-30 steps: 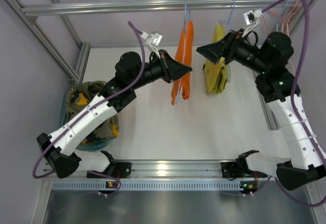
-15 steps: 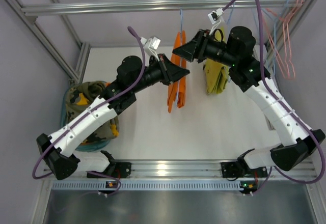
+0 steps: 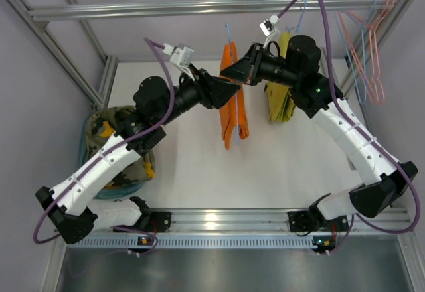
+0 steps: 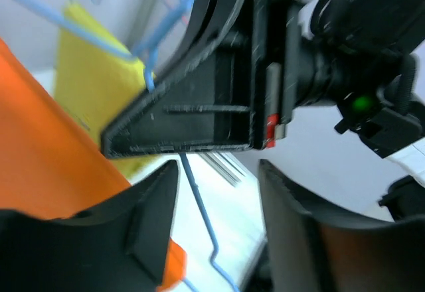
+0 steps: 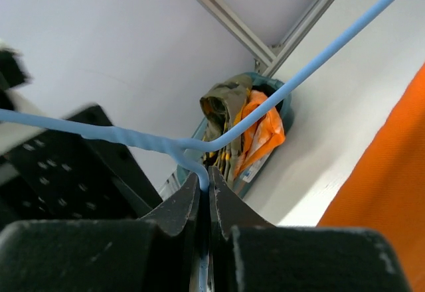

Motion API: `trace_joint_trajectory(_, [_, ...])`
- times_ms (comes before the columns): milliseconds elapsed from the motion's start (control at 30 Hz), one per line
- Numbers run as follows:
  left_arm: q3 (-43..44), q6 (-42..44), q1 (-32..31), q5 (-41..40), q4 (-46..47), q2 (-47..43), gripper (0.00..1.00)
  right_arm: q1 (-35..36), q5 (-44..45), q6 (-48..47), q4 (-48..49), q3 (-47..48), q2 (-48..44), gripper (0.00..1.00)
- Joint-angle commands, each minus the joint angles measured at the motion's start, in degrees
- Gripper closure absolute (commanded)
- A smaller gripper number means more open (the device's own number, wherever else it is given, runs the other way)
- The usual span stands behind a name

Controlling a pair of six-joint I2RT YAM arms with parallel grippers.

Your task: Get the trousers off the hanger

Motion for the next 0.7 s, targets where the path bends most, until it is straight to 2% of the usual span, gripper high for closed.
trace_joint_trajectory(0, [0.58,12.00,0.37,-5.83,3.94,-7.69,0.40,0.65,-2.74,0.63,6.98,1.53,-4.76,1.00])
trace_joint_trajectory(33, [-0.57,16.37,0.46,-6.19,3.40,-8.84,0.35,0.30,-2.57,1.42,6.80,1.44,-5.12,1.00])
trace_joint_trajectory(133, [-7.24,25.95,0.54,-7.50,2.25,-14.63,0.28,-0.23,-1.51,3.44,5.92,1.53,-6.52,1.00])
trace_joint_trajectory(200, [-13.37,31.67,0.54,-8.56,0.68,-19.47,0.28,-0.41,-0.46,4.24,5.31,2.31,-6.70,1.00])
trace_joint_trajectory(367, [-25.78,39.61,0.54,-7.16,-1.51,-28.69,0.25,-0.41,2.52,5.56,2.49,4.16,-7.14,1.00])
trace_joint_trajectory(533, [-31.07,44.18,0.11,-3.74,-2.23,-31.17,0.19,-0.50,5.87,6.09,0.56,6.80,-6.71,1.00])
trace_joint_trajectory(633, [-31.87,48.05,-2.08,-4.34,-1.88,-28.99,0.16,-0.58,7.54,6.09,-0.14,7.94,-6.18,1.00])
trace_joint_trajectory(667, [-32.30,48.93,-2.96,-6.87,-0.49,-28.37,0.15,-0.58,8.33,6.09,-0.32,8.38,-6.00,1.00])
